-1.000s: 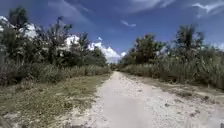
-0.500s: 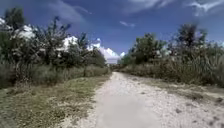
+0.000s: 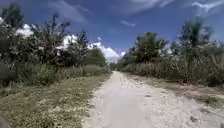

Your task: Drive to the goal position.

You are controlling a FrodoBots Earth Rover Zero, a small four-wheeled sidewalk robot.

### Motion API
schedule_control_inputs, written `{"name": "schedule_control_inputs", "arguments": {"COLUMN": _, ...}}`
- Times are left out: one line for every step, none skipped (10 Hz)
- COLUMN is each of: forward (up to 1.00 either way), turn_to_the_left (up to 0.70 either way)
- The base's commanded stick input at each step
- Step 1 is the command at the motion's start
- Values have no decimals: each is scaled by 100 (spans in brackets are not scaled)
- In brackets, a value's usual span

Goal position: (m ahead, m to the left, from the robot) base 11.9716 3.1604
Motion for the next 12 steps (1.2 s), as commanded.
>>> {"name": "schedule_control_inputs", "arguments": {"forward": 50, "turn_to_the_left": 0}}
{"name": "schedule_control_inputs", "arguments": {"forward": 50, "turn_to_the_left": 0}}
{"name": "schedule_control_inputs", "arguments": {"forward": 50, "turn_to_the_left": 0}}
{"name": "schedule_control_inputs", "arguments": {"forward": 50, "turn_to_the_left": 0}}
{"name": "schedule_control_inputs", "arguments": {"forward": 50, "turn_to_the_left": 0}}
{"name": "schedule_control_inputs", "arguments": {"forward": 50, "turn_to_the_left": 0}}
{"name": "schedule_control_inputs", "arguments": {"forward": 50, "turn_to_the_left": 0}}
{"name": "schedule_control_inputs", "arguments": {"forward": 50, "turn_to_the_left": 0}}
{"name": "schedule_control_inputs", "arguments": {"forward": 50, "turn_to_the_left": 0}}
{"name": "schedule_control_inputs", "arguments": {"forward": 50, "turn_to_the_left": 0}}
{"name": "schedule_control_inputs", "arguments": {"forward": 50, "turn_to_the_left": 0}}
{"name": "schedule_control_inputs", "arguments": {"forward": 50, "turn_to_the_left": 0}}
